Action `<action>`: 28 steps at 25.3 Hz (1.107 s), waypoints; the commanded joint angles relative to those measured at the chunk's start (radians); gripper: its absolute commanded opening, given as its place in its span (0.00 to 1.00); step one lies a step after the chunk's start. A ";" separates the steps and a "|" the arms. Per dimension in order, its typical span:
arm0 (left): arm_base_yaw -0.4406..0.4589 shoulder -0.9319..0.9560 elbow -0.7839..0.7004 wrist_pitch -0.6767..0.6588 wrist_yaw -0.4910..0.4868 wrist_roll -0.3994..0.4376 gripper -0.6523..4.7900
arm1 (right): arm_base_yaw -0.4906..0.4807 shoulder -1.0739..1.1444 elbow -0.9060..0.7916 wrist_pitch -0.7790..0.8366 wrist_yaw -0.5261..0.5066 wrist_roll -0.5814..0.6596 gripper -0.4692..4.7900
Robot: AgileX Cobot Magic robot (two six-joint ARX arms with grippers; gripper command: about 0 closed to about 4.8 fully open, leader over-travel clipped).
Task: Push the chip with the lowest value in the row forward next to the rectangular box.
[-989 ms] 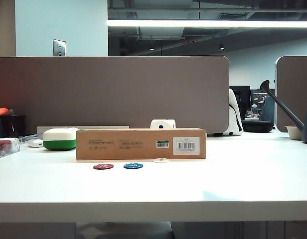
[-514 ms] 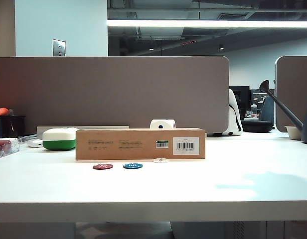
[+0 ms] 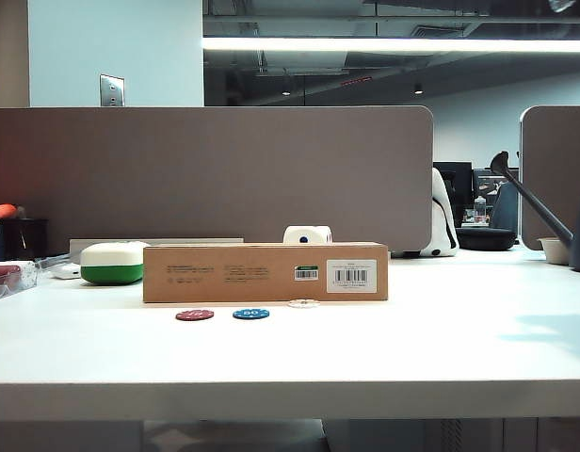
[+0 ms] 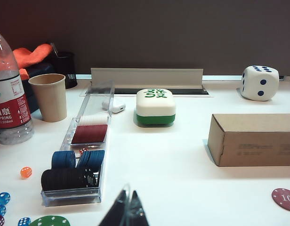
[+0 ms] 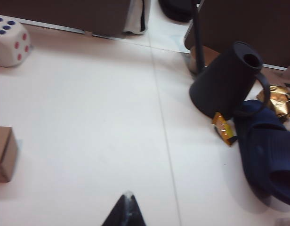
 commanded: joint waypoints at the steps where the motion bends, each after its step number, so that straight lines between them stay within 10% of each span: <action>1: 0.000 0.000 0.004 0.007 0.003 0.001 0.11 | -0.078 -0.068 -0.064 0.096 -0.101 -0.064 0.08; 14: 0.000 0.000 0.004 0.006 0.003 0.001 0.11 | -0.215 -0.572 -0.664 0.431 -0.280 -0.054 0.08; 28: 0.000 0.000 0.004 0.006 0.003 0.001 0.11 | -0.447 -1.073 -1.046 0.530 -0.700 0.058 0.08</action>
